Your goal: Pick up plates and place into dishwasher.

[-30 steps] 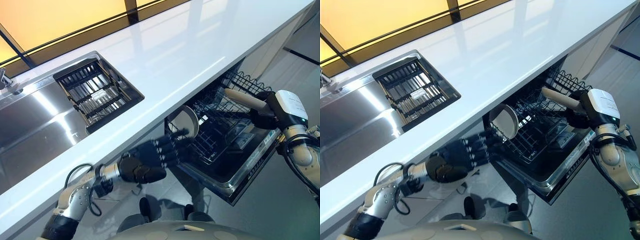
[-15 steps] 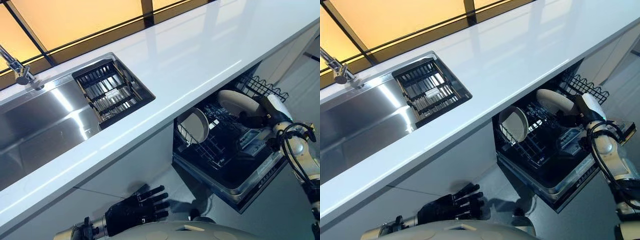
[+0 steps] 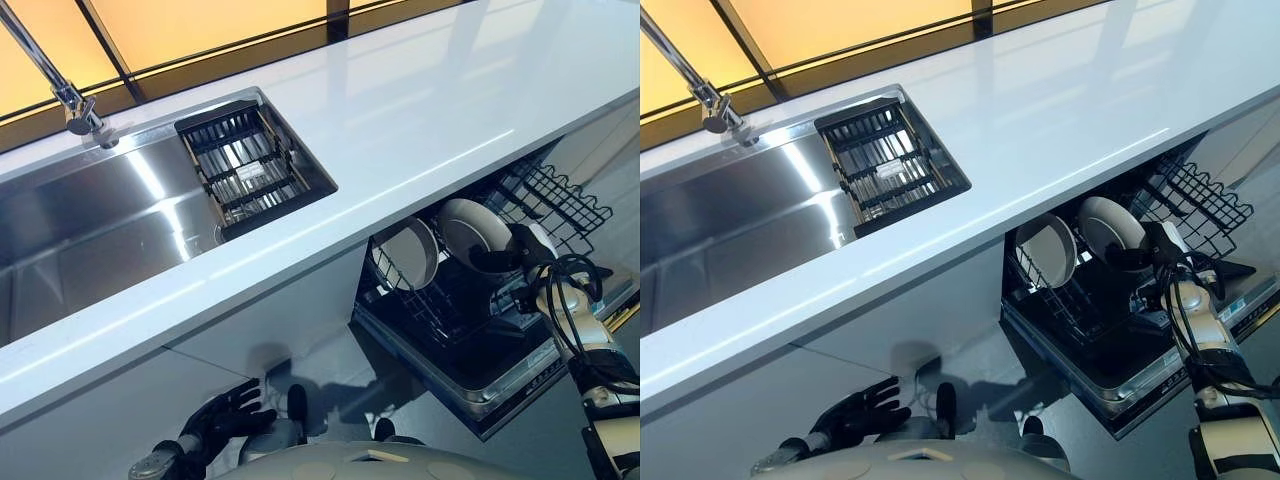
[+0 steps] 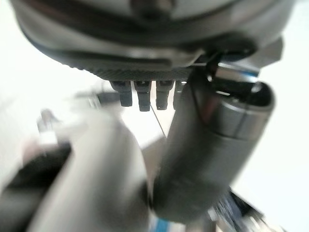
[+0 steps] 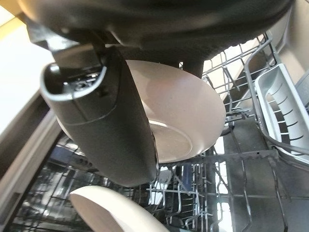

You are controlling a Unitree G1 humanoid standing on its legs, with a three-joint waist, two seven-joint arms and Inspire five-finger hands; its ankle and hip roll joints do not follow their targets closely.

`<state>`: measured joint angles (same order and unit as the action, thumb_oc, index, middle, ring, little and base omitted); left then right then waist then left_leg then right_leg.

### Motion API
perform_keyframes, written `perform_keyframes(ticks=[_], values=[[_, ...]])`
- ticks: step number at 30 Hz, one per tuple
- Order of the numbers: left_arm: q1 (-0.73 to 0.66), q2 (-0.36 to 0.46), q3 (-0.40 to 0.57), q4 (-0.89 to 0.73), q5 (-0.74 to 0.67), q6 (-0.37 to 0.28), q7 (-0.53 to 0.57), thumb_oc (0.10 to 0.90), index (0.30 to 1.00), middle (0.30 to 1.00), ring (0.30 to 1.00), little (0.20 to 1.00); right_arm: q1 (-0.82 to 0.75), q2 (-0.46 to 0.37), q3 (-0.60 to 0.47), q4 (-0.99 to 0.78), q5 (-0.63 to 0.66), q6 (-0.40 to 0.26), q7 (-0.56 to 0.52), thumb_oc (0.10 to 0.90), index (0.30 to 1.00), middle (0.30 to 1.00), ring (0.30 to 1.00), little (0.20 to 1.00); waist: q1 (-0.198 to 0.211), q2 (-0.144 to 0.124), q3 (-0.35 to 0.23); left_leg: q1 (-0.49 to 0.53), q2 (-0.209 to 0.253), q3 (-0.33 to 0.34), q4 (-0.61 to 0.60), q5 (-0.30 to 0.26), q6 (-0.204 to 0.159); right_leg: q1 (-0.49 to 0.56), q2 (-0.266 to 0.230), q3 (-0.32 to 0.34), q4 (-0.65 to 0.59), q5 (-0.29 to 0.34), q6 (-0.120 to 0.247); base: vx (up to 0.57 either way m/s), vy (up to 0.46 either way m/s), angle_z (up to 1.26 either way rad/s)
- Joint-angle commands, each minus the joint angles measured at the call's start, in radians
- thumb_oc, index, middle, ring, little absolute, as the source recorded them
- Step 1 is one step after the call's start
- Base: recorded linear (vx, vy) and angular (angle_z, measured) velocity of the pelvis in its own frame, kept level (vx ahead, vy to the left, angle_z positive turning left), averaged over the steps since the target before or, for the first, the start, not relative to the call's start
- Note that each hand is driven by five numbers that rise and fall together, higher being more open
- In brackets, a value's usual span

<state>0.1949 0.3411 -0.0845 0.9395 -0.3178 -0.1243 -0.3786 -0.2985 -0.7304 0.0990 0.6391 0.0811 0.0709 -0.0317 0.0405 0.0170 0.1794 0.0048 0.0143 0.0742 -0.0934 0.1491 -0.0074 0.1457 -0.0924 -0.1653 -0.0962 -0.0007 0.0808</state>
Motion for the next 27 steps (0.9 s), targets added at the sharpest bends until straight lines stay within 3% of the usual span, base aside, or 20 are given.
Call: perform_keyframes(ticks=[1, 3, 8, 27], values=[[-0.042, 0.044, -0.048, 0.051, 0.126, -0.065, 0.107, 0.800, 0.900, 0.900, 0.900, 0.900, -0.191, -0.037, -0.002, 0.023, 0.073, -0.045, -0.063, 0.100, 0.300, 0.300, 0.300, 0.200, 0.037, -0.031, 0.014, 0.082, -0.022, -0.001, 0.025, -0.158, -0.005, -0.063, 0.005, -0.020, 0.030, 0.057, 0.013, -0.02, -0.044, 0.05], [-0.058, 0.047, -0.068, 0.064, 0.152, -0.070, 0.143, 0.800, 0.900, 0.900, 0.900, 0.900, -0.212, -0.040, 0.008, 0.041, 0.076, -0.027, -0.062, 0.100, 0.300, 0.300, 0.300, 0.200, 0.035, -0.032, 0.025, 0.069, -0.021, 0.002, 0.033, -0.157, -0.006, -0.076, 0.006, -0.017, 0.036, 0.058, 0.010, -0.06, -0.025, 0.06], [-0.123, 0.046, -0.116, 0.034, 0.159, -0.081, 0.217, 0.800, 0.900, 0.900, 0.900, 0.900, -0.256, -0.056, 0.023, 0.120, 0.037, -0.051, -0.083, 0.100, 0.300, 0.300, 0.300, 0.200, 0.029, -0.024, 0.079, 0.017, -0.013, 0.006, 0.099, -0.171, -0.007, -0.118, 0.003, -0.009, 0.086, 0.040, -0.002, -0.11, -0.017, 0.01], [-0.182, 0.071, -0.180, -0.123, 0.008, -0.104, 0.189, 0.800, 0.900, 0.900, 0.900, 0.900, -0.418, -0.150, 0.071, 0.309, 0.075, -0.054, -0.095, 0.100, 0.300, 0.300, 0.300, 0.200, 0.044, 0.051, 0.253, -0.162, -0.023, -0.008, 0.308, -0.213, -0.012, -0.266, -0.029, -0.067, 0.291, -0.040, -0.055, -0.09, 0.016, -0.01]])
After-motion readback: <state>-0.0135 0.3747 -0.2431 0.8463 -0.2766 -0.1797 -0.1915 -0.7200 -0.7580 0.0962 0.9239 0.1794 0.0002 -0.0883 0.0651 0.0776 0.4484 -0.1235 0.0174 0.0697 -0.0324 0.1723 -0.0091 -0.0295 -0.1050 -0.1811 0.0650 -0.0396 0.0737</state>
